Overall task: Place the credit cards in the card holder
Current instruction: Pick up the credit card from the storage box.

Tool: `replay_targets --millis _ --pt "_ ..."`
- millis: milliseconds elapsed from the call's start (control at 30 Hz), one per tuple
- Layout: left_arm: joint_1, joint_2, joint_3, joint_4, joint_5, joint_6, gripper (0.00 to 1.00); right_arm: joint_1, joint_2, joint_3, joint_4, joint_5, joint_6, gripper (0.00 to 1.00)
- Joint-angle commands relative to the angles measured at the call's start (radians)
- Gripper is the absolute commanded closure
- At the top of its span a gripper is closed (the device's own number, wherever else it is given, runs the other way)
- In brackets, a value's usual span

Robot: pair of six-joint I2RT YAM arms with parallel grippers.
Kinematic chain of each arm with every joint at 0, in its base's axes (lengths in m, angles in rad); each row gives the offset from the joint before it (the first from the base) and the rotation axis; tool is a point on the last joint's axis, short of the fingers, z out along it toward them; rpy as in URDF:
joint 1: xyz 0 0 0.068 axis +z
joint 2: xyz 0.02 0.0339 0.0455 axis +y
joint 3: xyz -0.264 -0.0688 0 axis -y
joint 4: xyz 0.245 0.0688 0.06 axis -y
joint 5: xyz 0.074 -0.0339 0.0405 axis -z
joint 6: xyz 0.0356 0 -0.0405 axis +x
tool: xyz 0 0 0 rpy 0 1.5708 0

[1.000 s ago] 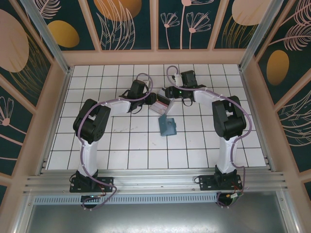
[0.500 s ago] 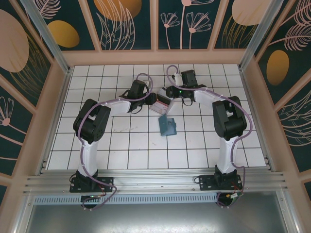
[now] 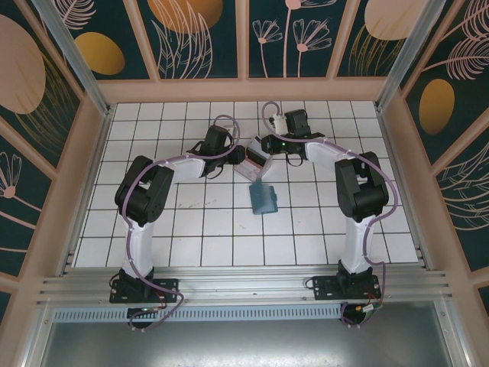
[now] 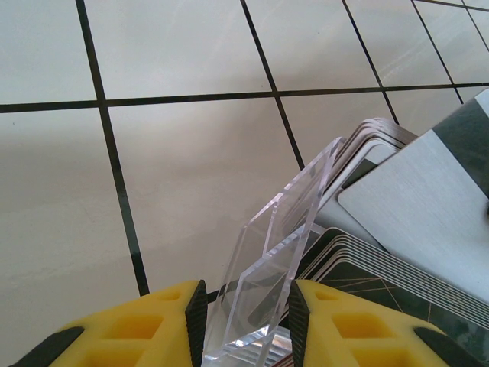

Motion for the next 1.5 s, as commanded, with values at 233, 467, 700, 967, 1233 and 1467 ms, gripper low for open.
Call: replay_targets --millis 233,467,700,967,1233,1467 --pt "0.000 0.023 -0.036 -0.110 -0.012 0.021 0.63 -0.039 -0.064 -0.013 0.021 0.025 0.008 0.81" --pt "0.000 0.032 -0.031 -0.108 -0.009 0.020 0.64 -0.046 -0.068 -0.015 0.014 0.000 0.008 0.84" --pt "0.001 0.029 -0.032 -0.112 -0.013 0.020 0.64 -0.048 -0.060 -0.025 0.022 -0.029 0.009 0.84" --pt "0.000 -0.038 -0.063 -0.094 -0.017 0.003 0.62 -0.066 -0.154 -0.067 0.056 -0.080 0.056 0.85" --pt "0.001 -0.220 -0.117 -0.045 0.010 -0.008 0.55 -0.083 -0.343 -0.247 0.128 -0.139 0.123 0.92" --pt "-0.001 -0.327 -0.163 -0.075 0.054 -0.039 0.48 -0.090 -0.495 -0.480 0.205 -0.228 0.213 0.99"
